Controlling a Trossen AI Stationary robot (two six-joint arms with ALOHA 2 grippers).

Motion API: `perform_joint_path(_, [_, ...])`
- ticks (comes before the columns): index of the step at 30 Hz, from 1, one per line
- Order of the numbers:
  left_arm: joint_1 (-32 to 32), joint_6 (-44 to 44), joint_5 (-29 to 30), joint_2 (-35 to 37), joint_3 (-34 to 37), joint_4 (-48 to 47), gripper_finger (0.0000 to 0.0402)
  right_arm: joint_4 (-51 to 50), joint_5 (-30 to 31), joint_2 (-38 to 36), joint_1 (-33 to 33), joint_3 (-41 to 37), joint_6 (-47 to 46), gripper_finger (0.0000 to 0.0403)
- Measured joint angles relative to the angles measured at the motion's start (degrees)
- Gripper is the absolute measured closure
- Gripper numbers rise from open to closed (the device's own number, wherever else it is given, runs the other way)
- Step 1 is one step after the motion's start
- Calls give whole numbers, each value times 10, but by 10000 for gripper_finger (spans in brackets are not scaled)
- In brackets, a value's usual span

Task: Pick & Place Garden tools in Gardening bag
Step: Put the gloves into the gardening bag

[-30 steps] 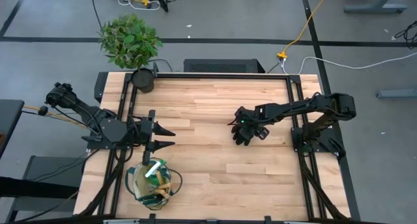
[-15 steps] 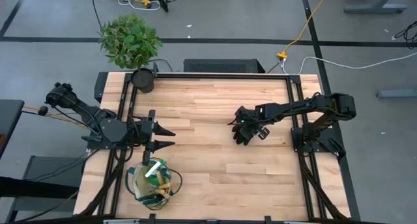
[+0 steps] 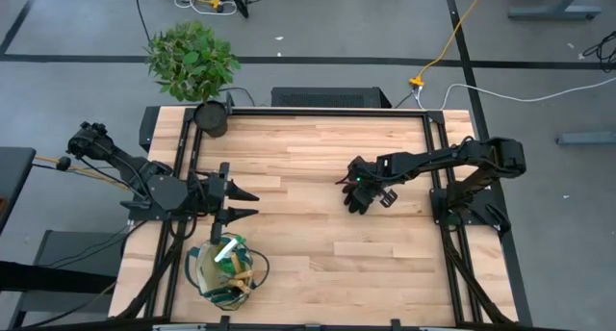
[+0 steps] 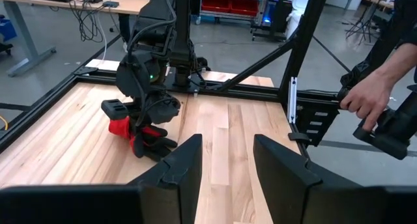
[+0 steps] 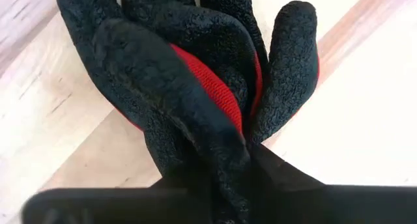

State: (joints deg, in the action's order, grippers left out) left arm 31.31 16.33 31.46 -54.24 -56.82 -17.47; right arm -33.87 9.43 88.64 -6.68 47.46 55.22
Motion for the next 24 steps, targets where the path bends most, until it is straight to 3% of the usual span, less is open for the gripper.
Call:
perform_joint_path(5, [0, 0, 0, 0, 0, 0, 257, 0, 0, 0, 0, 0, -26, 368])
perform_joint_path(12, [0, 0, 0, 0, 0, 0, 257, -9, 0, 0, 0, 5, -49, 373])
perform_joint_path(24, [0, 0, 0, 0, 0, 0, 257, -69, -37, 0, 0, 133, -128, 374])
